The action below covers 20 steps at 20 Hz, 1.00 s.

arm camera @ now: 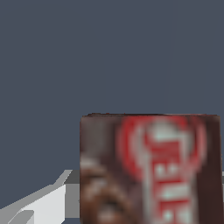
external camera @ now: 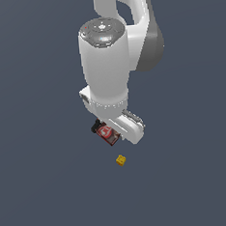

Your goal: Pick up a designated object from a clutter of objects.

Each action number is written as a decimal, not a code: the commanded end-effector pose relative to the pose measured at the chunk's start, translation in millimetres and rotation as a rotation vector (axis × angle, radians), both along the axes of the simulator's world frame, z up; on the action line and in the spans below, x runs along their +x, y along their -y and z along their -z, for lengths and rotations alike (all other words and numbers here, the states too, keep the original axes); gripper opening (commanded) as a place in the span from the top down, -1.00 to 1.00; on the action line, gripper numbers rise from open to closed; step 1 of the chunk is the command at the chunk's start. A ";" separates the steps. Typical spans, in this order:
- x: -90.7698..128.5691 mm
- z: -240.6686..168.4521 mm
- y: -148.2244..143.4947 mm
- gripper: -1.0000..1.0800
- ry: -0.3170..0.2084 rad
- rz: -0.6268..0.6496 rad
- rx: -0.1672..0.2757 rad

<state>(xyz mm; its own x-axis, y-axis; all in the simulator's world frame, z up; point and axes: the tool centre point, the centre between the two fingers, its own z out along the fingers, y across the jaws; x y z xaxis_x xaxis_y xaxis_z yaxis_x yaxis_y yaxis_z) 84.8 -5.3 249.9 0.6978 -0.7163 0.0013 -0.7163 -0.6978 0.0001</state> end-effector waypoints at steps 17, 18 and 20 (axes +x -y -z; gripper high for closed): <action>10.2 -111.2 -75.6 1.00 -0.001 -0.001 0.001; 10.5 -112.1 -76.3 1.00 -0.001 -0.001 0.001; 10.7 -112.7 -76.7 1.00 -0.001 -0.001 0.001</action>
